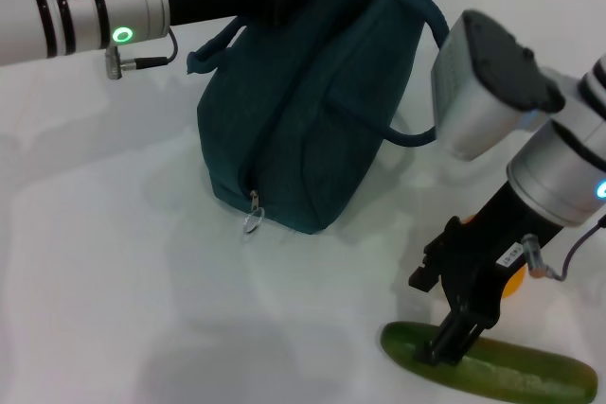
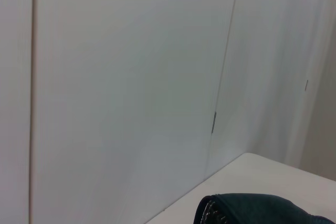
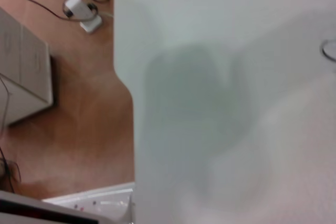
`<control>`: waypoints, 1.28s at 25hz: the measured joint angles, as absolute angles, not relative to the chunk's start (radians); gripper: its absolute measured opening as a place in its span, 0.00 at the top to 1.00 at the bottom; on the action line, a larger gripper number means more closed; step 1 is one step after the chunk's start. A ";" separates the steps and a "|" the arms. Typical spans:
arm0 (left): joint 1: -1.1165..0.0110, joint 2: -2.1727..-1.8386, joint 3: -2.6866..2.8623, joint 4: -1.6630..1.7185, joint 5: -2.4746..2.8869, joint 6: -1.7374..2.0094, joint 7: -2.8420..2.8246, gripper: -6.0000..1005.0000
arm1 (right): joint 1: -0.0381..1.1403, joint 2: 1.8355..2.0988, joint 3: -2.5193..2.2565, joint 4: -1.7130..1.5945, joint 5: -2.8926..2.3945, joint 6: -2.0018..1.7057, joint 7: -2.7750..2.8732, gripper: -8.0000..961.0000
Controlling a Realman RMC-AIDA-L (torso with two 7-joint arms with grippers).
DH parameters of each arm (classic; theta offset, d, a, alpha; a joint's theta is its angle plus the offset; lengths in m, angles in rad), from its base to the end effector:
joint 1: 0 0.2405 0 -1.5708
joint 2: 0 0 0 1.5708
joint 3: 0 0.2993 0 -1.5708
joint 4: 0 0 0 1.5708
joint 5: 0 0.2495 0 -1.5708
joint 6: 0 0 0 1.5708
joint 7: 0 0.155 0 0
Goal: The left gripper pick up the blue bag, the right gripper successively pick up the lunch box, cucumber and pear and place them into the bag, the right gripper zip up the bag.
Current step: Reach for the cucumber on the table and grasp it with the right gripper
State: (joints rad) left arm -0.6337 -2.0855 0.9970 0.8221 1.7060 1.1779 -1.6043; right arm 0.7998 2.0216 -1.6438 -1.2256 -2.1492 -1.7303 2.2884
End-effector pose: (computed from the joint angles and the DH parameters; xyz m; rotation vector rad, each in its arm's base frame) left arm -0.2144 0.4752 -0.0203 -2.5199 -0.5514 -0.7511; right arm 0.1176 0.3699 -0.0844 2.8801 -0.2862 0.5188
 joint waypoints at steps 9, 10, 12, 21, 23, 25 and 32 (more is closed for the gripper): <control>-0.633 -2.086 0.997 0.819 1.706 1.174 -1.606 0.92 | 0.810 2.025 -1.731 -1.226 -2.179 -1.683 2.311 0.10; -0.634 -2.086 0.997 0.818 1.706 1.173 -1.606 0.92 | 0.810 2.025 -1.737 -1.224 -2.180 -1.679 2.311 0.10; -0.637 -2.086 0.996 0.815 1.706 1.170 -1.609 0.91 | 0.810 2.025 -1.748 -1.220 -2.180 -1.669 2.311 0.10; -0.640 -2.085 0.997 0.813 1.707 1.163 -1.617 0.92 | 0.800 2.024 -1.804 -1.214 -2.207 -1.611 2.311 0.10; -0.641 -2.085 0.997 0.813 1.708 1.162 -1.617 0.92 | 0.800 2.025 -1.817 -1.213 -2.213 -1.603 2.311 0.10; -0.642 -2.085 0.997 0.813 1.708 1.161 -1.617 0.92 | 0.800 2.026 -1.822 -1.213 -2.219 -1.603 2.313 0.10; -0.643 -2.083 0.997 0.813 1.708 1.149 -1.617 0.92 | 0.809 2.026 -1.845 -1.213 -2.221 -1.608 2.323 0.10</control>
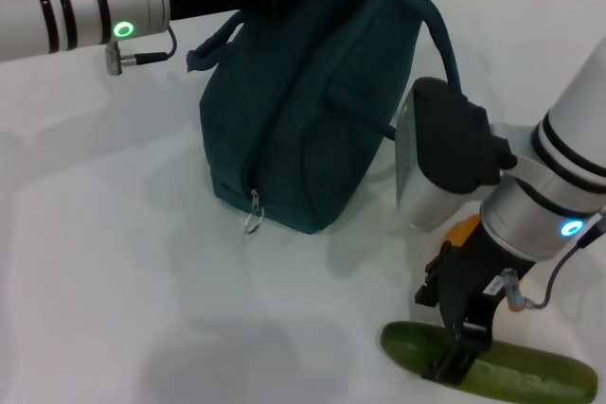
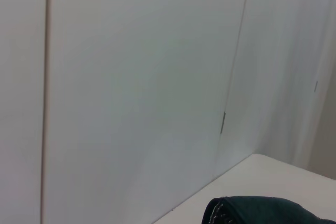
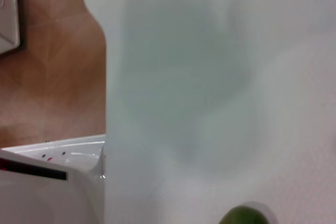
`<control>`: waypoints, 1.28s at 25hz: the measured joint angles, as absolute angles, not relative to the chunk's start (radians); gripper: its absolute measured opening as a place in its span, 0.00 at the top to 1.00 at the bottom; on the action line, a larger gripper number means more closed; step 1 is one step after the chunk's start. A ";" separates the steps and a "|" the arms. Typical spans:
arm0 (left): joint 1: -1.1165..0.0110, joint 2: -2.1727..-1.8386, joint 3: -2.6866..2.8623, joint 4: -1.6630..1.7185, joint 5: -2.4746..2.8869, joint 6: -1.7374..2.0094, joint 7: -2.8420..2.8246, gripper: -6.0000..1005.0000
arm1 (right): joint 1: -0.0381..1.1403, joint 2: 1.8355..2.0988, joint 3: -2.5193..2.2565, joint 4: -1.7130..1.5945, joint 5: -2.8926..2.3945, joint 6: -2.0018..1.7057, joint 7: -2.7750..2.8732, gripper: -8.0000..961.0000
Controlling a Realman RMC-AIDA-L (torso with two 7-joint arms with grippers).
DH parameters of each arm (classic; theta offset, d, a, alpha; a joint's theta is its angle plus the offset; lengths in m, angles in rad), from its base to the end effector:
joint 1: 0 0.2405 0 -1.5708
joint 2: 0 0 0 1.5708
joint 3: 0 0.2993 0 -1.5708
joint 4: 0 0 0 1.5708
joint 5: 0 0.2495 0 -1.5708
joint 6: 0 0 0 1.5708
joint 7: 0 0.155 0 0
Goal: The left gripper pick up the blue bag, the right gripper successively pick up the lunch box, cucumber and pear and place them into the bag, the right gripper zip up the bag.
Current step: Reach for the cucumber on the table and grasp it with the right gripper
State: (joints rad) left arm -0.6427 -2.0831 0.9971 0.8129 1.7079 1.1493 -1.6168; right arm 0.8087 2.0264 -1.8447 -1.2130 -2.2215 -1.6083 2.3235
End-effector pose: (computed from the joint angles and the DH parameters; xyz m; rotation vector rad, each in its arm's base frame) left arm -0.2148 0.4803 -0.0199 -2.4981 -0.5732 -0.7416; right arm 0.1289 0.3592 -0.1214 2.8933 -0.1637 0.7249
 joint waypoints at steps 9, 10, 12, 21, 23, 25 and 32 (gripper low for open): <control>-0.653 -2.083 0.997 0.813 1.711 1.137 -1.613 0.92 | 0.816 2.028 -1.889 -1.206 -2.221 -1.594 2.324 0.10; -0.654 -2.083 0.997 0.813 1.711 1.137 -1.612 0.92 | 0.817 2.028 -1.892 -1.205 -2.221 -1.593 2.324 0.10; -0.655 -2.083 0.997 0.813 1.711 1.137 -1.611 0.92 | 0.818 2.028 -1.900 -1.204 -2.221 -1.591 2.324 0.10; -0.655 -2.083 0.997 0.813 1.713 1.137 -1.607 0.92 | 0.821 2.028 -1.913 -1.204 -2.221 -1.585 2.324 0.10; -0.655 -2.083 0.997 0.813 1.713 1.137 -1.606 0.92 | 0.821 2.028 -1.924 -1.204 -2.221 -1.581 2.324 0.09; -0.655 -2.083 0.997 0.813 1.713 1.137 -1.605 0.92 | 0.821 2.028 -1.932 -1.204 -2.221 -1.578 2.324 0.09; -0.655 -2.083 0.997 0.813 1.712 1.137 -1.604 0.92 | 0.820 2.028 -1.944 -1.204 -2.221 -1.567 2.325 0.14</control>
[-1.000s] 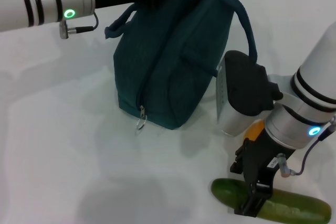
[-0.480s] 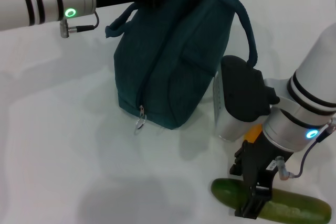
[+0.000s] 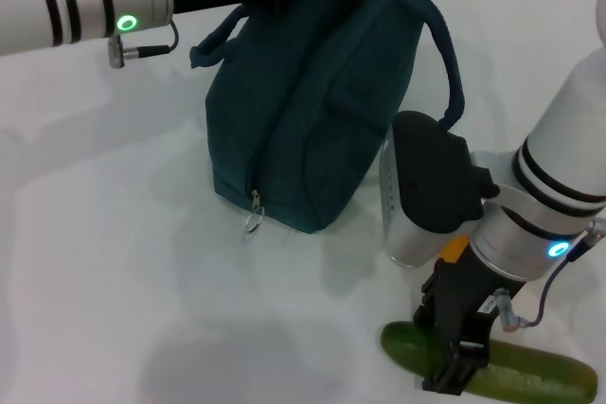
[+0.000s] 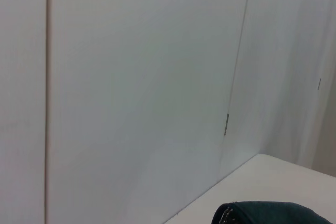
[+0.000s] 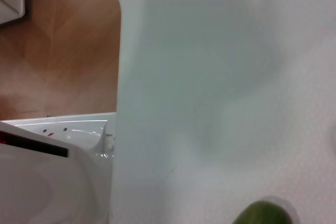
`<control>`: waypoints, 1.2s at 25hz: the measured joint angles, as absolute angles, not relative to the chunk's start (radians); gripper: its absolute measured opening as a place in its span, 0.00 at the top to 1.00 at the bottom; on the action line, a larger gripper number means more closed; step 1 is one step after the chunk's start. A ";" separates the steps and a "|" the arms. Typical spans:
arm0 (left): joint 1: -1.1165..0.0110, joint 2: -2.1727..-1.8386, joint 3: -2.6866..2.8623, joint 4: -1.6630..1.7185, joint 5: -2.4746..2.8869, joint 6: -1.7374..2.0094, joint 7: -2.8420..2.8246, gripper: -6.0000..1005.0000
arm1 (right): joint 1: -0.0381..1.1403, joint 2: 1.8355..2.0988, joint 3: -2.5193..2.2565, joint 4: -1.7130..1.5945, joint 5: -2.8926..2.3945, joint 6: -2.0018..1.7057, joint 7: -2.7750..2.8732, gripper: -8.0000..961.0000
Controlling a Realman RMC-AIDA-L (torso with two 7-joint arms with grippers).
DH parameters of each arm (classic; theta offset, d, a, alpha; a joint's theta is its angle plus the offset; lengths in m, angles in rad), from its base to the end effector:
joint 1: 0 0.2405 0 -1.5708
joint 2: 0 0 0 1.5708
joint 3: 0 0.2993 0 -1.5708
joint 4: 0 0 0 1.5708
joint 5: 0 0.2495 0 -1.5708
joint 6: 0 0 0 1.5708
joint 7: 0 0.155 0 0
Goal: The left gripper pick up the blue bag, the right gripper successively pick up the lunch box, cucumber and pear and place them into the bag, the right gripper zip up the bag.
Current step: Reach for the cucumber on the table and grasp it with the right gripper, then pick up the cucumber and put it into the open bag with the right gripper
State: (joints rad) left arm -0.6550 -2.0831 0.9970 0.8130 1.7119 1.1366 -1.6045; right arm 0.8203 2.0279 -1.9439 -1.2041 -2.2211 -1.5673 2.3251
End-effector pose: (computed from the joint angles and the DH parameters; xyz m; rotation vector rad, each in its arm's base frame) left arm -0.2102 0.4844 -0.0195 -2.4948 -0.5444 -0.7315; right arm 0.1320 0.3484 -0.1383 2.8637 -0.0734 0.7905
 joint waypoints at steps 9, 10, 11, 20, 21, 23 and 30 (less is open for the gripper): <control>-0.655 -2.083 0.997 0.813 1.708 1.133 -1.601 0.92 | 0.820 2.028 -1.961 -1.198 -2.229 -1.562 2.326 0.22; -0.655 -2.083 0.997 0.813 1.708 1.130 -1.600 0.92 | 0.822 2.028 -1.965 -1.197 -2.231 -1.560 2.326 0.22; -0.654 -2.084 0.997 0.813 1.708 1.127 -1.598 0.92 | 0.822 2.028 -1.967 -1.197 -2.232 -1.558 2.326 0.22; -0.650 -2.085 0.997 0.813 1.705 1.123 -1.590 0.92 | 0.841 2.028 -1.968 -1.194 -2.232 -1.560 2.326 0.28; -0.649 -2.085 0.997 0.813 1.701 1.123 -1.590 0.92 | 0.841 2.028 -1.968 -1.194 -2.233 -1.560 2.326 0.31; -0.646 -2.085 0.997 0.813 1.695 1.123 -1.590 0.92 | 0.842 2.028 -1.967 -1.194 -2.233 -1.560 2.326 0.37; -0.645 -2.085 0.997 0.813 1.693 1.123 -1.589 0.92 | 0.830 2.026 -1.886 -1.210 -2.224 -1.560 2.323 0.37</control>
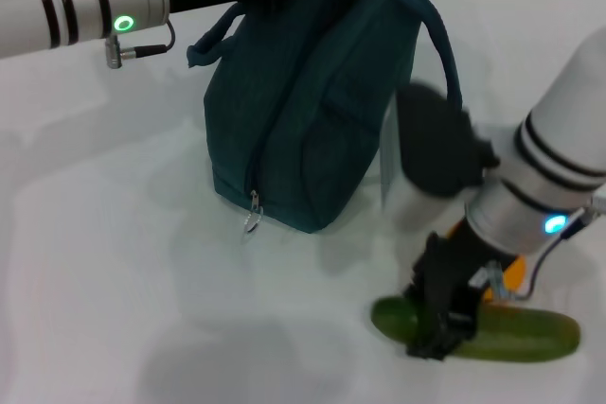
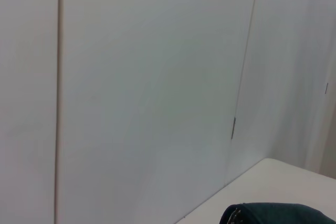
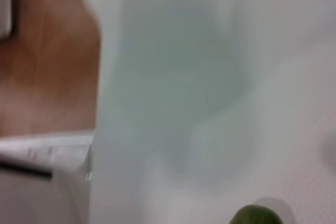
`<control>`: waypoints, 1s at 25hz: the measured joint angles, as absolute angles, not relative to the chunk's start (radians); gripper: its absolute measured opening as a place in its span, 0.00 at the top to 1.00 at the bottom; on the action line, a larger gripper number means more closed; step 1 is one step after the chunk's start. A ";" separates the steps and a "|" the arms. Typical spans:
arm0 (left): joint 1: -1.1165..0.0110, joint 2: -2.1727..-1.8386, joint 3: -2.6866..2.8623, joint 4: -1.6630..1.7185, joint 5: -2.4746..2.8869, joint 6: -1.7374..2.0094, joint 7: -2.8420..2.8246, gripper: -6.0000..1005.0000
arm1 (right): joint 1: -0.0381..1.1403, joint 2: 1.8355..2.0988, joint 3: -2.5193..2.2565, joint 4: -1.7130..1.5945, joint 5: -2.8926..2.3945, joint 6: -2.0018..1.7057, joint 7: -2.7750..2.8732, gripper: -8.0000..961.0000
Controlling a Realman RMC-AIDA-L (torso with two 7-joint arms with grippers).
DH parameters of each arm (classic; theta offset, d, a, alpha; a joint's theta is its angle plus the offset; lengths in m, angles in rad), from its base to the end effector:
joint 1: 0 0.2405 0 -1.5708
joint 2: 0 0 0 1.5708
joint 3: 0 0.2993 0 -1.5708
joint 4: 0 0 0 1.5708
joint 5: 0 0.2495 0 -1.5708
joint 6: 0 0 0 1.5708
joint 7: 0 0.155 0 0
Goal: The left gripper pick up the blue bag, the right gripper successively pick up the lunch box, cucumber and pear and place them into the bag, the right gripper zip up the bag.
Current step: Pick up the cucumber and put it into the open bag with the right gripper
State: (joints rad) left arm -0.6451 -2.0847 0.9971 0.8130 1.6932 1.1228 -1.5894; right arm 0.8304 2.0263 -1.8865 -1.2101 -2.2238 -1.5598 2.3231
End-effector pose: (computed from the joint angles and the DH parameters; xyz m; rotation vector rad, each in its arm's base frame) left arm -0.2136 0.4844 -0.0180 -2.4709 -0.5450 -0.7412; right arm 0.1217 0.3609 -0.1303 2.9174 -0.0930 0.7341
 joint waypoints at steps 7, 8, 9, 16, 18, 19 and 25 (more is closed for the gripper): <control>-0.646 -2.085 0.998 0.812 1.698 1.123 -1.587 0.92 | 0.788 2.019 -1.707 -1.261 -2.134 -1.631 2.242 0.37; -0.646 -2.085 0.998 0.812 1.697 1.123 -1.584 0.92 | 0.772 2.021 -1.668 -1.273 -2.104 -1.659 2.214 0.37; -0.646 -2.085 0.998 0.812 1.696 1.123 -1.580 0.92 | 0.760 2.021 -1.638 -1.281 -2.075 -1.684 2.191 0.37; -0.643 -2.085 0.996 0.811 1.694 1.123 -1.565 0.92 | 0.676 2.021 -1.427 -1.315 -1.928 -1.717 2.068 0.37; -0.643 -2.085 0.995 0.811 1.694 1.123 -1.552 0.92 | 0.657 2.022 -1.372 -1.301 -1.891 -1.710 2.033 0.37; -0.643 -2.085 0.995 0.811 1.693 1.123 -1.549 0.92 | 0.651 2.021 -1.348 -1.291 -1.864 -1.711 2.013 0.37; -0.646 -2.086 0.996 0.813 1.693 1.125 -1.551 0.92 | 0.599 2.018 -1.174 -1.214 -1.654 -1.740 1.850 0.37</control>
